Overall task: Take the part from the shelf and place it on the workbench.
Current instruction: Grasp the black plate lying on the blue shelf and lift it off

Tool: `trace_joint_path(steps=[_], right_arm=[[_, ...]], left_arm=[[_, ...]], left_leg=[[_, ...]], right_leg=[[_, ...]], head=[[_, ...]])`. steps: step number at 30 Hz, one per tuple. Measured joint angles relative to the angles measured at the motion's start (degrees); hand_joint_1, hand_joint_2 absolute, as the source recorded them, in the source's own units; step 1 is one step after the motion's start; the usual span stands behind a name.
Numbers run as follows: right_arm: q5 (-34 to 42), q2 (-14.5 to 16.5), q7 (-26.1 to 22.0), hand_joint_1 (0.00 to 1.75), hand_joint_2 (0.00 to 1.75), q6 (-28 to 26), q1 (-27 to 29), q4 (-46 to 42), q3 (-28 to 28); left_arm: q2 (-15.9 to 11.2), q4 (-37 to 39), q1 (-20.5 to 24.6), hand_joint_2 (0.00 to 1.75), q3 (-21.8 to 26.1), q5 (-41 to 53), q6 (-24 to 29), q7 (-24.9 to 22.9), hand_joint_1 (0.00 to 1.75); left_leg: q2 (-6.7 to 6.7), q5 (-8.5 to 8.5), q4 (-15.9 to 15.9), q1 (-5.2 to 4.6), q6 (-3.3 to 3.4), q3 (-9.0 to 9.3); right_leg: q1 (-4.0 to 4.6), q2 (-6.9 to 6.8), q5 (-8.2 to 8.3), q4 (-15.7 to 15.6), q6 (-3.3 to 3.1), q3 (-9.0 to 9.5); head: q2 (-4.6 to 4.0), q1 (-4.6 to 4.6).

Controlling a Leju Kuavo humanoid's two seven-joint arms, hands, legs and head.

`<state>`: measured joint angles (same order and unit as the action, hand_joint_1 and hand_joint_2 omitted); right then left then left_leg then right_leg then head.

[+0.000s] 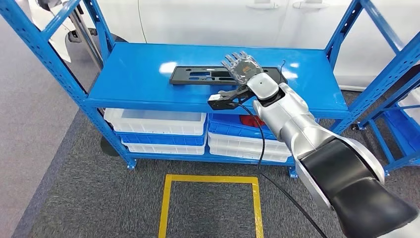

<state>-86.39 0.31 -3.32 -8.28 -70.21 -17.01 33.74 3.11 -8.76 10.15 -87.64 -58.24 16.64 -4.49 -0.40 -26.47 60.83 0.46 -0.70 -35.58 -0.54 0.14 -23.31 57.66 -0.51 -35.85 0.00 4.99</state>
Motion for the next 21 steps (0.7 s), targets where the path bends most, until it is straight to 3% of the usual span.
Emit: trace_joint_path(steps=[3, 4, 5, 6, 8, 10, 13, 15, 18, 19, 20, 21], right_arm=[[1.49, -1.12, -0.08, 0.00, 0.00, -0.48, 0.27, 0.18, -1.76], [1.59, -1.33, -0.26, 0.00, 0.00, -0.67, 0.53, 0.28, -2.17], [1.52, -1.51, -0.42, 0.00, 0.00, -0.84, 0.80, 0.37, -2.50], [1.41, -1.61, -0.54, 0.00, 0.00, -0.98, 1.02, 0.43, -2.78], [1.24, -1.69, -0.59, 0.00, 0.00, -1.08, 1.21, 0.47, -3.23], [1.21, -1.74, -0.58, 0.00, 0.00, -1.11, 1.23, 0.48, -3.57], [1.07, -1.85, -0.58, 0.00, 0.00, -1.20, 1.29, 0.48, -3.92], [0.91, -1.97, -0.59, 0.00, 0.00, -1.40, 1.28, 0.46, -4.15], [0.59, -2.06, -0.59, 0.00, 0.00, -1.76, 1.60, 0.52, -4.39], [0.48, -2.07, -0.58, 0.00, 0.00, -1.79, 1.86, 0.59, -4.45], [0.36, -2.08, -0.57, 0.00, 0.00, -1.78, 2.12, 0.67, -4.50], [0.27, -2.08, -0.56, 0.00, 0.00, -1.76, 2.30, 0.74, -4.52]], left_arm=[[-0.01, 0.00, -0.09, 0.00, -0.26, -0.21, -0.01, 0.09, 0.00], [-0.01, 0.00, -0.14, 0.00, -0.37, -0.29, -0.03, 0.09, 0.00], [-0.01, 0.00, -0.19, 0.00, -0.49, -0.38, -0.04, 0.09, 0.00], [-0.01, 0.00, -0.21, 0.00, -0.60, -0.47, -0.06, 0.09, 0.00], [-0.04, 0.00, -0.20, 0.00, -0.74, -0.57, -0.08, 0.09, 0.00], [-0.07, 0.00, -0.16, 0.00, -0.83, -0.63, -0.08, 0.09, 0.00], [-0.07, 0.00, -0.18, 0.00, -0.87, -0.70, -0.08, 0.09, 0.00], [-0.07, 0.00, -0.12, 0.00, -0.88, -0.81, -0.07, 0.14, 0.00], [-0.07, 0.00, -0.01, 0.00, -0.88, -0.99, 0.00, 0.36, 0.00], [-0.07, 0.00, -0.04, 0.00, -0.88, -1.04, 0.01, 0.41, 0.00], [-0.07, 0.00, -0.09, 0.00, -0.89, -1.07, 0.01, 0.42, 0.00], [-0.07, 0.00, -0.13, 0.00, -0.89, -1.07, 0.01, 0.42, 0.00]], left_leg=[[0.08, -4.49, 10.80, 0.12, -0.36, -5.33], [0.08, -4.92, 13.42, 0.13, -0.41, -6.90], [0.08, -4.27, 13.97, 0.14, -0.40, -7.53], [0.08, -2.57, 12.14, 0.14, -0.29, -7.00], [0.08, 1.73, 4.35, 0.10, 0.15, -3.75], [0.04, 3.53, -1.40, -0.04, 0.60, -1.12], [-0.02, 3.27, -2.73, -0.12, 1.35, -0.34], [-0.02, 3.31, -3.17, 0.04, 1.97, 0.09], [0.01, 3.07, -3.33, 0.10, 2.53, 0.50], [-0.01, 2.93, -3.30, 0.09, 2.61, 0.60], [-0.04, 2.76, -3.24, 0.08, 2.62, 0.74], [-0.08, 2.55, -3.16, 0.08, 2.58, 0.93]], right_leg=[[-0.03, 0.01, -0.30, -0.13, -0.49, 0.57], [0.00, 0.08, -0.42, -0.12, -0.52, 0.71], [0.02, 0.17, -0.57, -0.10, -0.49, 0.88], [0.04, 0.26, -0.75, -0.07, -0.43, 1.11], [0.09, 0.40, -1.21, 0.02, -0.18, 1.57], [0.31, 0.54, -1.60, 0.20, 0.26, 1.69], [0.39, 0.59, -1.92, 0.19, 1.17, 1.72], [0.24, 0.45, -3.24, 2.04, 1.81, 1.06], [0.05, 0.29, -7.70, 12.10, 2.45, -4.10], [-0.03, 0.28, -8.45, 15.18, 2.55, -5.98], [-0.11, 0.26, -8.15, 16.52, 2.59, -7.10], [-0.17, 0.23, -6.76, 15.70, 2.55, -7.17]], head=[[0.00, 0.01], [0.00, 0.00], [0.00, 0.01], [0.00, 0.01], [0.00, 0.01], [0.00, -0.01], [0.00, -0.01], [0.00, -0.01], [0.00, -0.01], [0.00, -0.01], [0.00, -0.01], [0.00, -0.01]])
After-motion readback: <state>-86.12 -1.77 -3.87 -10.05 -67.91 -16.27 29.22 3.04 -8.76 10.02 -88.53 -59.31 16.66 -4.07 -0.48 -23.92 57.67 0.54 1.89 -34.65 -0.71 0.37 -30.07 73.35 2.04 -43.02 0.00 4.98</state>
